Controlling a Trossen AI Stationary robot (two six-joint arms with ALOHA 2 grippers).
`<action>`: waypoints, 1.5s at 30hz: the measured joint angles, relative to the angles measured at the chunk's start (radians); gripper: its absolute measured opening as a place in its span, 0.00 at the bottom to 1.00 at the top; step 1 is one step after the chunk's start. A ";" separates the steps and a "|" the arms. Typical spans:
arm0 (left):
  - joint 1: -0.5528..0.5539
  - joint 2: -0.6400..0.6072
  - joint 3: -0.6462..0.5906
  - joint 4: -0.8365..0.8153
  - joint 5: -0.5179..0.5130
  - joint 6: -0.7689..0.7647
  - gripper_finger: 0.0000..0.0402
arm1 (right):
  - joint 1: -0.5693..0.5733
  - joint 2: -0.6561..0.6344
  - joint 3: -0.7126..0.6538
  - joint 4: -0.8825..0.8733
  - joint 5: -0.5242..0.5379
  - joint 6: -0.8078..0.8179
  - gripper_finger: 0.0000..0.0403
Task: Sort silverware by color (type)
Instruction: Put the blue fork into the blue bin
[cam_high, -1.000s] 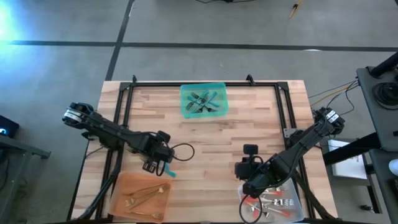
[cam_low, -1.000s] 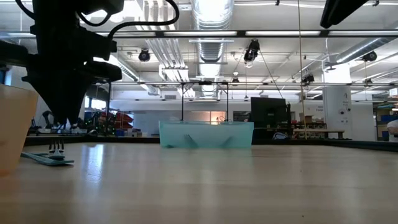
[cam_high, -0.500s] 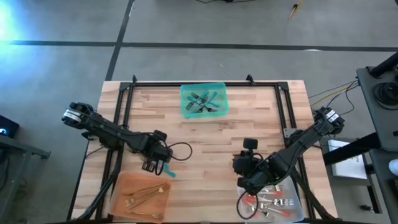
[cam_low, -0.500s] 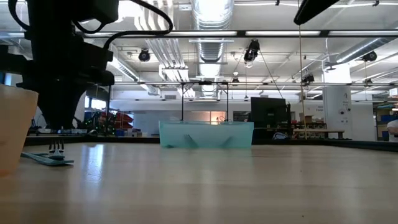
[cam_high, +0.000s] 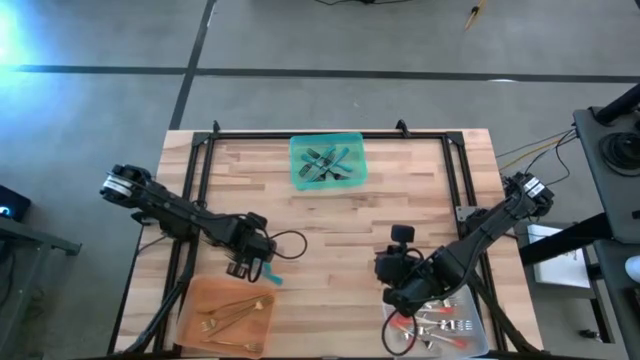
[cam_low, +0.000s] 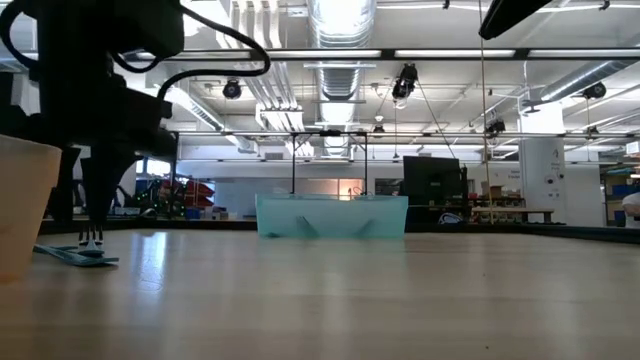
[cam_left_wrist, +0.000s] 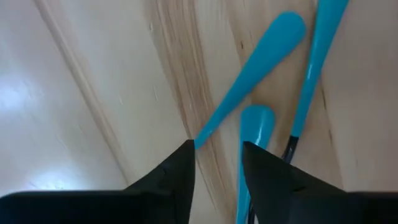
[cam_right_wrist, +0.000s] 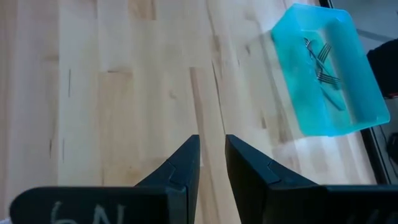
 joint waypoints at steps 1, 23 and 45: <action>0.000 0.003 0.000 0.007 -0.002 0.001 0.29 | 0.000 0.000 0.000 0.000 0.000 0.000 0.17; 0.004 0.141 0.008 0.011 -0.026 0.017 0.30 | 0.000 0.001 0.000 0.024 0.000 0.000 0.17; 0.116 0.184 0.061 0.006 -0.020 -0.048 0.00 | 0.000 0.001 0.000 0.050 0.000 0.002 0.17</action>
